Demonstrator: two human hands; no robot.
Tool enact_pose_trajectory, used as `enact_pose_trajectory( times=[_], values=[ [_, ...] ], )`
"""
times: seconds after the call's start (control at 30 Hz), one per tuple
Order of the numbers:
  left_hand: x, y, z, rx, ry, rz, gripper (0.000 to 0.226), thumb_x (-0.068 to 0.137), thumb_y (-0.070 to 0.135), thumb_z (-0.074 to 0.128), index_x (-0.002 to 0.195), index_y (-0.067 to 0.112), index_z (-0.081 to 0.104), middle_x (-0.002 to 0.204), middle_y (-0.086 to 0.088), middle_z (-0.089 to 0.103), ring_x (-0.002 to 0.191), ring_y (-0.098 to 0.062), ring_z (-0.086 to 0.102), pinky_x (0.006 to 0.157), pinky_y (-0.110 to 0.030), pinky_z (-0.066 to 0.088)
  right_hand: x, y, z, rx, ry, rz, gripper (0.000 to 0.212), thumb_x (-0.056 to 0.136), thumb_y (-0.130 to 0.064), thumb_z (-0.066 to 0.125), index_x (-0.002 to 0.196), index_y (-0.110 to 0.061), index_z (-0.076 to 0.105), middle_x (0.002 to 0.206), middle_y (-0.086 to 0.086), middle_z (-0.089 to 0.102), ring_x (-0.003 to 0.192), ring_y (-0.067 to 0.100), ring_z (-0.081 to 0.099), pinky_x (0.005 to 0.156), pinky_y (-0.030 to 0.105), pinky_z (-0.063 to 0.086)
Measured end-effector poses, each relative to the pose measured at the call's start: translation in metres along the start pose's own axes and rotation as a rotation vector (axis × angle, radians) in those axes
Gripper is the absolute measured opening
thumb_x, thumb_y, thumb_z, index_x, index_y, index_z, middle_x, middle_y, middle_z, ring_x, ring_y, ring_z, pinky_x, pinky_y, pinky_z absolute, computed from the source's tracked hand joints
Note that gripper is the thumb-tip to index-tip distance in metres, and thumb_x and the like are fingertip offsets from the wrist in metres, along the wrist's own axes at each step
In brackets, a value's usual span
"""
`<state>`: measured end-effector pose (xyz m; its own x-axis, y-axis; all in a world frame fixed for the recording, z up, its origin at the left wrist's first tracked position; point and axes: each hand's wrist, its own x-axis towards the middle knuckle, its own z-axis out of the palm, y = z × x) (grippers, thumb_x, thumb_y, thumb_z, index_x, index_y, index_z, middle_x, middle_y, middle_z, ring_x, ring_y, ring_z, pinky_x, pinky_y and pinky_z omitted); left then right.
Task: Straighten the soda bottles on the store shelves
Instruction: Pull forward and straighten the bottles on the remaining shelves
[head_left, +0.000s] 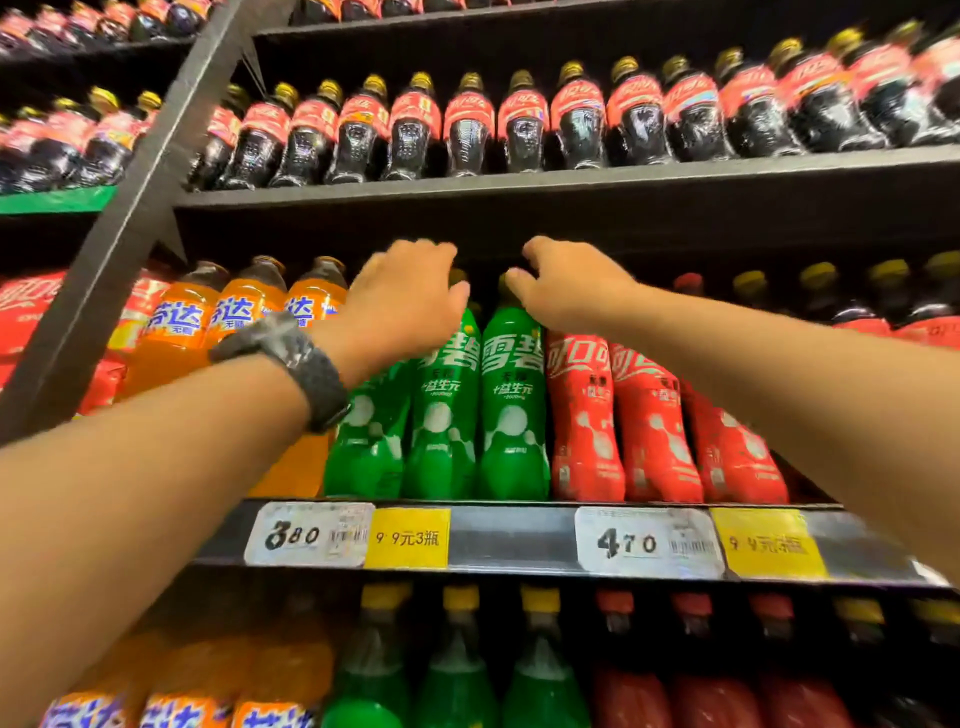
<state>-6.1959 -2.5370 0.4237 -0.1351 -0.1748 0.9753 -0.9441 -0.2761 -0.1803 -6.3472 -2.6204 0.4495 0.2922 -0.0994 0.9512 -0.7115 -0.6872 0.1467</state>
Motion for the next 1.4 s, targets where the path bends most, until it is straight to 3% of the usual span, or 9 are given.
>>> enact_pose_trajectory(
  times=[0.17,0.3,0.47,0.57,0.67,0.93,1.17,1.27,1.4],
  values=[
    [0.042,-0.012,0.015,0.124,-0.100,-0.034,0.060,0.095,0.053,0.033,0.130,0.007,0.048,0.129,-0.020,0.055,0.119,-0.038,0.050,0.097,-0.046,0.037,0.026,-0.014,0.002,-0.048,-0.112,0.030,0.057,0.095,-0.051,0.036,0.136,-0.013,0.045,0.136,0.015,0.050,0.125,0.034,0.046,0.103,0.043,0.039],
    [0.055,-0.016,0.023,0.047,-0.244,-0.099,0.061,0.095,0.056,0.032,0.125,0.008,0.054,0.130,-0.018,0.055,0.122,-0.037,0.048,0.103,-0.049,0.029,0.029,-0.021,0.006,-0.004,-0.120,0.050,0.043,0.101,-0.032,0.033,0.128,-0.005,0.054,0.132,0.019,0.053,0.121,0.034,0.049,0.093,0.033,0.041],
    [0.056,-0.014,0.026,-0.089,-0.167,-0.172,0.029,0.091,0.040,0.046,0.100,0.014,0.055,0.117,-0.015,0.060,0.115,-0.036,0.050,0.109,-0.052,0.024,0.034,-0.015,0.013,-0.084,-0.094,0.080,0.040,0.092,-0.031,0.050,0.121,-0.004,0.059,0.122,0.017,0.061,0.110,0.033,0.057,0.075,0.028,0.042],
    [0.055,-0.013,0.025,-0.166,-0.142,-0.187,0.020,0.091,0.035,0.047,0.091,0.015,0.051,0.111,-0.014,0.061,0.112,-0.036,0.052,0.109,-0.052,0.022,0.037,-0.013,0.016,-0.037,-0.077,0.102,0.040,0.091,-0.030,0.053,0.119,-0.003,0.060,0.120,0.017,0.061,0.108,0.033,0.058,0.074,0.028,0.042],
    [0.052,-0.012,0.024,-0.179,-0.127,-0.181,0.018,0.091,0.032,0.047,0.091,0.015,0.051,0.101,-0.011,0.059,0.111,-0.036,0.052,0.109,-0.050,0.023,0.037,-0.010,0.020,0.028,-0.056,0.121,0.043,0.092,-0.035,0.053,0.121,-0.004,0.058,0.122,0.017,0.060,0.110,0.034,0.057,0.080,0.032,0.044],
    [0.046,-0.011,0.016,-0.245,-0.122,-0.203,0.025,0.095,0.031,0.045,0.101,0.010,0.057,0.099,-0.011,0.056,0.109,-0.036,0.051,0.108,-0.049,0.029,0.038,-0.010,0.016,0.060,-0.022,0.122,0.044,0.092,-0.037,0.053,0.121,-0.004,0.059,0.120,0.016,0.061,0.108,0.033,0.057,0.076,0.029,0.041],
    [0.038,-0.002,0.008,-0.263,-0.090,-0.224,0.034,0.099,0.032,0.038,0.116,0.007,0.054,0.117,-0.013,0.057,0.115,-0.035,0.048,0.107,-0.045,0.028,0.035,-0.010,0.011,0.042,-0.029,0.122,0.044,0.093,-0.037,0.050,0.120,-0.004,0.059,0.118,0.016,0.061,0.109,0.033,0.057,0.083,0.034,0.045],
    [0.037,-0.003,0.010,-0.256,-0.062,-0.207,0.029,0.100,0.031,0.036,0.109,0.009,0.052,0.107,-0.010,0.053,0.108,-0.032,0.047,0.104,-0.043,0.028,0.032,-0.009,0.010,0.053,-0.033,0.120,0.041,0.093,-0.036,0.049,0.118,-0.005,0.059,0.116,0.015,0.062,0.106,0.031,0.058,0.081,0.034,0.045],
    [0.035,-0.003,0.013,-0.201,-0.043,-0.154,0.022,0.100,0.027,0.036,0.101,0.011,0.052,0.112,-0.014,0.058,0.110,-0.034,0.050,0.103,-0.045,0.026,0.031,-0.007,0.008,0.067,-0.043,0.139,0.042,0.092,-0.039,0.049,0.123,-0.011,0.057,0.121,0.012,0.060,0.110,0.029,0.056,0.082,0.033,0.043]
  ],
)
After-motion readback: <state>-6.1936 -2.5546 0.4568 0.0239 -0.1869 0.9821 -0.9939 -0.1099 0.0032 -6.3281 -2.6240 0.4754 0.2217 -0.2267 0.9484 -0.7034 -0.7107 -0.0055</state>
